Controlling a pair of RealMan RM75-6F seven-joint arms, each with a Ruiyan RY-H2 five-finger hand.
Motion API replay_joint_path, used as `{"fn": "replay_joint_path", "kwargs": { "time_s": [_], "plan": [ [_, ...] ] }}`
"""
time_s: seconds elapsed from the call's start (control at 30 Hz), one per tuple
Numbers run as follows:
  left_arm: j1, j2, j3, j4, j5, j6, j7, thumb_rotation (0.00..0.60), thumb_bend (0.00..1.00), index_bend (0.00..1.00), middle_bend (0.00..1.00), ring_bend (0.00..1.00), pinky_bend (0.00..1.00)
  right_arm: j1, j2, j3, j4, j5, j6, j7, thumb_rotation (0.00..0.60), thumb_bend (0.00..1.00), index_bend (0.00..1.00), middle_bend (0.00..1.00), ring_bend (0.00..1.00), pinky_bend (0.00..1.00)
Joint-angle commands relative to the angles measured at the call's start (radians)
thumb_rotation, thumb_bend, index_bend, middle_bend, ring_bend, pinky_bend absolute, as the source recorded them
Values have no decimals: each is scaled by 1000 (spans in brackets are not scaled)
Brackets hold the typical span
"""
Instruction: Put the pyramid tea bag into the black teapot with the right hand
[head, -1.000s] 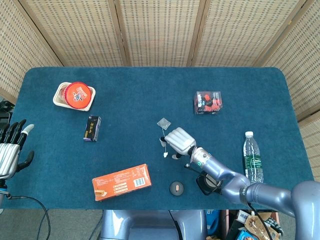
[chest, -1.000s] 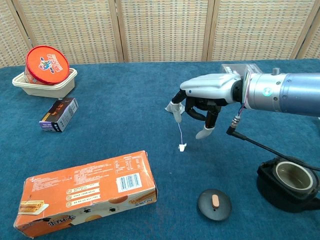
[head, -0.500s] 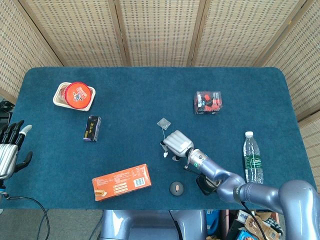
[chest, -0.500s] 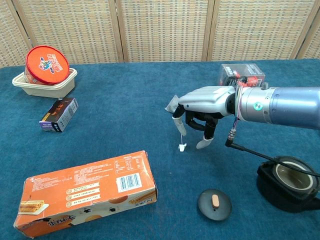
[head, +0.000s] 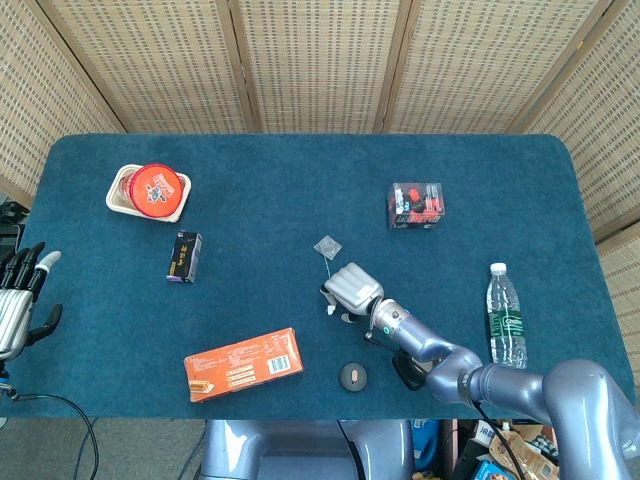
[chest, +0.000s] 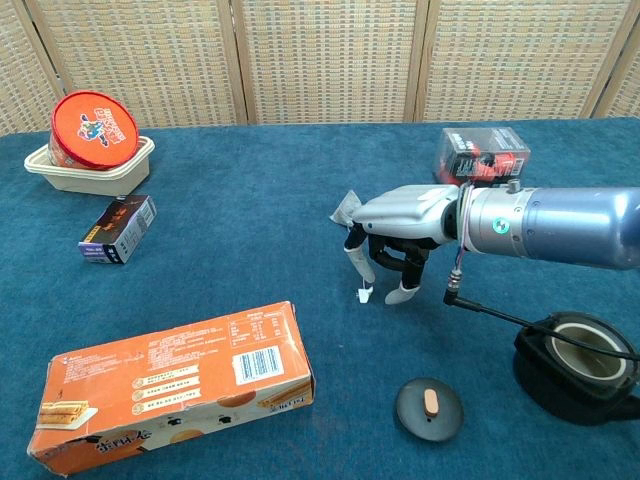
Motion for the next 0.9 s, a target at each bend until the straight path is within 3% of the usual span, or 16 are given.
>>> {"fn": "replay_joint_path", "kwargs": {
  "time_s": [0.03,0.9],
  "plan": [
    [0,-2,1,4,-1,-2,-4,600,441,90,0,0,0,3,-5,2,8,9,-4,-5,600,410,574,867,912,1000],
    [7,-16,6,50,-5,-4,-48,600,442,90,0,0,0,16,-36,-7,18,77,-11,-80,600,432,585,867,917,1000]
  ]
}}
